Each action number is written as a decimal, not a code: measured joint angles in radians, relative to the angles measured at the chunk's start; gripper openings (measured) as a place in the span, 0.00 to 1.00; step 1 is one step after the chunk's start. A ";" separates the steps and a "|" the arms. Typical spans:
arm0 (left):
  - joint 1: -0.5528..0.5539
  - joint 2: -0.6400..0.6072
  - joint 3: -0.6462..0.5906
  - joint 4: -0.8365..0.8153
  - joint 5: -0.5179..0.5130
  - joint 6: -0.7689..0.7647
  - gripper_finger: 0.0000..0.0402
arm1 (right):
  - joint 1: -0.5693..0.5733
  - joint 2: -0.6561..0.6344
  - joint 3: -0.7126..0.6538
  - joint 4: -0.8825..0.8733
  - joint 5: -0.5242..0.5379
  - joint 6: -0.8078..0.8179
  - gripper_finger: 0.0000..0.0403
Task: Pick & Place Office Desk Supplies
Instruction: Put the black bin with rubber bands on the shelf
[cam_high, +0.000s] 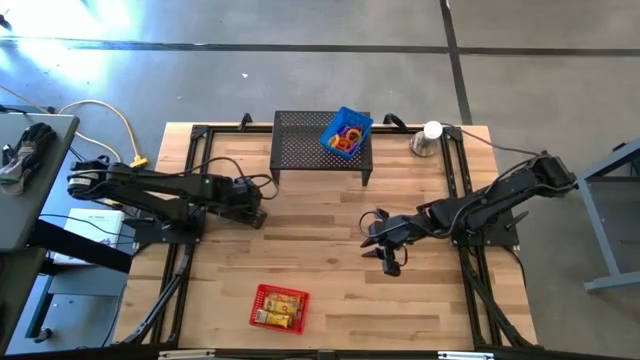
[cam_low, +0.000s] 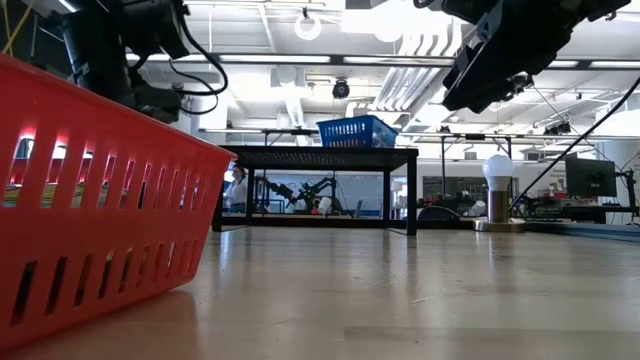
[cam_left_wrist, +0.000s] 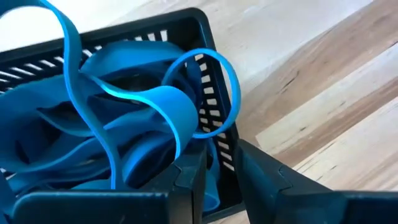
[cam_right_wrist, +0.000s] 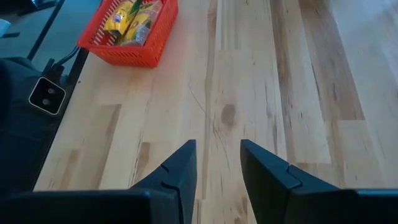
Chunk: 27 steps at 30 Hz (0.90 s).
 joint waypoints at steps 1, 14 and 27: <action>-0.001 0.005 0.000 0.002 0.000 0.000 0.20 | 0.000 0.000 0.000 0.000 0.000 0.000 0.28; -0.001 0.013 0.000 0.071 0.030 -0.024 0.20 | 0.000 0.000 0.000 -0.010 0.000 -0.020 0.28; -0.001 0.114 0.000 0.079 0.053 0.006 0.20 | 0.002 0.000 0.000 -0.023 0.000 -0.020 0.28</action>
